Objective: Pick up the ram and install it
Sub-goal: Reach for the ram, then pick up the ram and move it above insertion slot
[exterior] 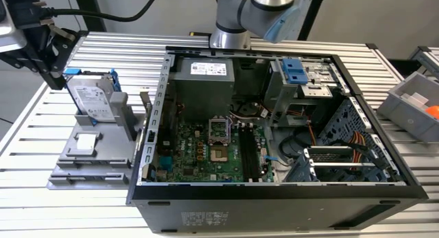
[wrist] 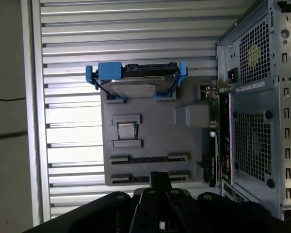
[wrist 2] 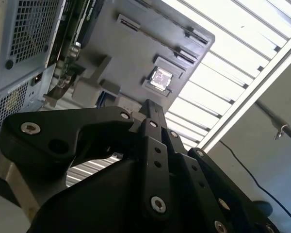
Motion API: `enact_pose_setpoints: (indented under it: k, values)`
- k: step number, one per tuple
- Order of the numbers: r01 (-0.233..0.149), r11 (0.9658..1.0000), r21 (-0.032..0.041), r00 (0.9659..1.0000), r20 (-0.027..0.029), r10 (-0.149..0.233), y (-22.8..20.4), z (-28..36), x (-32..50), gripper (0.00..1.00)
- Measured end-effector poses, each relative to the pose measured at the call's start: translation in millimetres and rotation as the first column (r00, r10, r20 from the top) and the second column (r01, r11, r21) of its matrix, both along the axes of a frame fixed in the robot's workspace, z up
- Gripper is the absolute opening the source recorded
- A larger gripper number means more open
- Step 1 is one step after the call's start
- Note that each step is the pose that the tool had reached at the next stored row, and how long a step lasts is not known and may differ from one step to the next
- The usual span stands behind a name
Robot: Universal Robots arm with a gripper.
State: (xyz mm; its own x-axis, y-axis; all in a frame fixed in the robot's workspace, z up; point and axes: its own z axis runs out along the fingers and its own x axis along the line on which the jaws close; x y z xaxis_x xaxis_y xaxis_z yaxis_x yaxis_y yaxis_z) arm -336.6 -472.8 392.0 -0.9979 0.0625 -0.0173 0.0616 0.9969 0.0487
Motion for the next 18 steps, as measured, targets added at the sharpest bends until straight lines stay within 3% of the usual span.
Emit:
enact_pose_setpoints:
  k: [11,13,18]
  values:
    - [0.000,1.0000,-0.0001,1.0000,0.0001,0.000,-1.5,-0.1,0.0,0.00]
    - [0.000,1.0000,0.0000,1.0000,0.0000,0.000,-5.6,-0.1,0.0,0.00]
    - [0.000,1.0000,-0.0001,1.0000,0.0000,0.000,-22.6,-0.2,0.0,0.00]
